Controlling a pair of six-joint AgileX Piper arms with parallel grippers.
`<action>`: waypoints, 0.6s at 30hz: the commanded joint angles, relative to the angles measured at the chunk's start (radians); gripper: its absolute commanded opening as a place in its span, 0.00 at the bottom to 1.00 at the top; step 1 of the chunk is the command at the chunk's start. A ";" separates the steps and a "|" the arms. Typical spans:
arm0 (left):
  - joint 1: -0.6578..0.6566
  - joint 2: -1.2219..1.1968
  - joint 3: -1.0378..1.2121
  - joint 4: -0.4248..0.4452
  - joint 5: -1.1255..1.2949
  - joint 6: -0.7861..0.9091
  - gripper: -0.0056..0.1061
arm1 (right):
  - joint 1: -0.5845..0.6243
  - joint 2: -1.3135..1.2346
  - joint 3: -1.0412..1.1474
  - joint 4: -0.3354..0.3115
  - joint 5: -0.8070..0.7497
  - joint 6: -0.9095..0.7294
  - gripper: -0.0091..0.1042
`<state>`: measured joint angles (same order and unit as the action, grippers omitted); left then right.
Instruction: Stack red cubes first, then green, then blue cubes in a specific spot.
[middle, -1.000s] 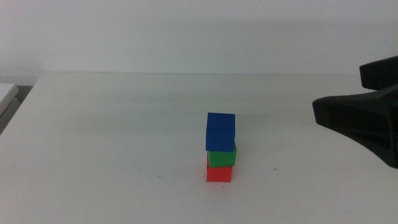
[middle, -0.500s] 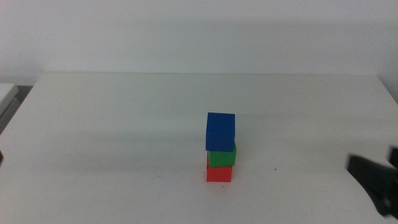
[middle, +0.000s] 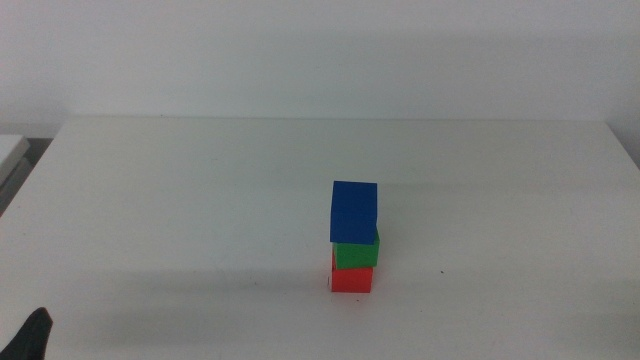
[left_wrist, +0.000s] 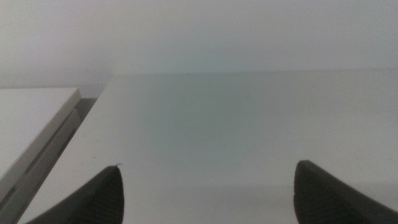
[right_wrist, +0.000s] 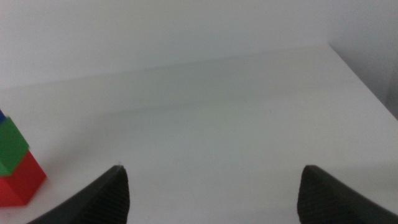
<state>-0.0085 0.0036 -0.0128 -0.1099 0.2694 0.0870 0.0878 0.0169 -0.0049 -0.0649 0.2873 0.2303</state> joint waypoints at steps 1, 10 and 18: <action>0.003 -0.004 0.013 -0.008 -0.071 -0.009 0.89 | -0.010 -0.017 0.005 -0.026 0.033 -0.003 0.90; 0.003 -0.004 0.013 -0.005 -0.054 -0.009 0.89 | -0.008 -0.017 0.005 -0.026 0.028 -0.003 0.90; 0.003 -0.004 0.013 0.033 -0.065 -0.009 0.89 | -0.008 -0.017 0.005 -0.026 0.028 -0.003 0.90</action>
<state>-0.0085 0.0036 -0.0006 -0.0860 0.2208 0.0870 0.0876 0.0046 -0.0030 -0.0761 0.3201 0.2303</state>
